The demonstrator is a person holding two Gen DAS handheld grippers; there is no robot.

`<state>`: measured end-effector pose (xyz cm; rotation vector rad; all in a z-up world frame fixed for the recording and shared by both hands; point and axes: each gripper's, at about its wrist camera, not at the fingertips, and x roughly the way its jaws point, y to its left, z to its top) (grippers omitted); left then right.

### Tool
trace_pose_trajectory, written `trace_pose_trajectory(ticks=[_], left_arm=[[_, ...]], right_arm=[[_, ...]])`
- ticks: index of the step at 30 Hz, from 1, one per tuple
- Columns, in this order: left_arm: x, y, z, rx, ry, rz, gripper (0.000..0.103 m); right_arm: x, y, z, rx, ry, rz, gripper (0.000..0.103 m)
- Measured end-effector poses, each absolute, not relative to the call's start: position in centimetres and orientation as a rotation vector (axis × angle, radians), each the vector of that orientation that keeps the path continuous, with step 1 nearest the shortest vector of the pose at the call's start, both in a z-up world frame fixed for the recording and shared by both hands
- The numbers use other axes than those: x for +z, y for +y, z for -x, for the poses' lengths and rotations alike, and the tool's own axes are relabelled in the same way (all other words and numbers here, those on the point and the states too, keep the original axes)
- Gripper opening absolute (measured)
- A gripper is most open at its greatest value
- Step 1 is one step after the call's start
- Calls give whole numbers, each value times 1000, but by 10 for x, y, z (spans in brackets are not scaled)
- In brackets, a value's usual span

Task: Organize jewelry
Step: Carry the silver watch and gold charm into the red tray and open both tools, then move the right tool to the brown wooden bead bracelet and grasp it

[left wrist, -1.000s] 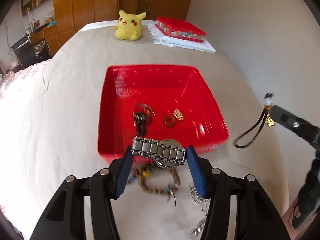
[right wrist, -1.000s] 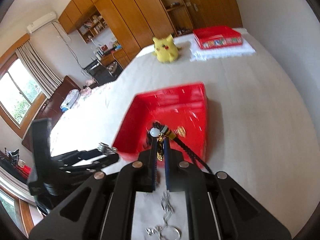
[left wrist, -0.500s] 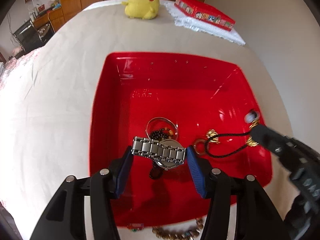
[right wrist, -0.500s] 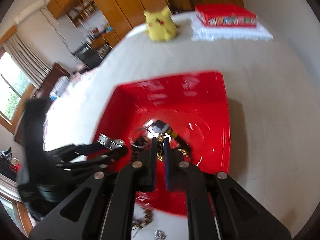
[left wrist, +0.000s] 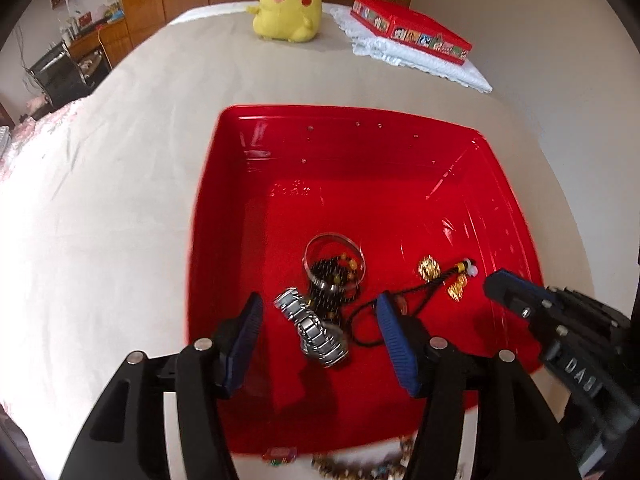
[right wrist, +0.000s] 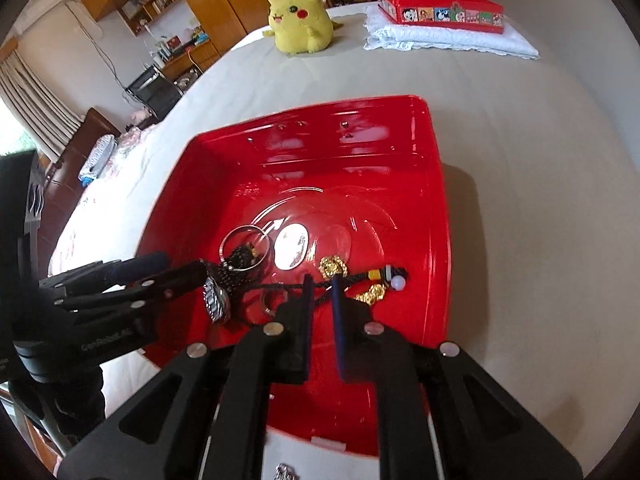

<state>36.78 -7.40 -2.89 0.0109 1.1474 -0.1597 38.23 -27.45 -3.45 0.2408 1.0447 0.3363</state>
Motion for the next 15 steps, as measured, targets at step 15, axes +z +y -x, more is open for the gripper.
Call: trace_pose_trajectory(ticks=[15], left_arm=[[-21, -24, -254, -120, 1134, -23, 60]], right_arm=[[-9, -287, -278, 411, 1005, -240, 9]])
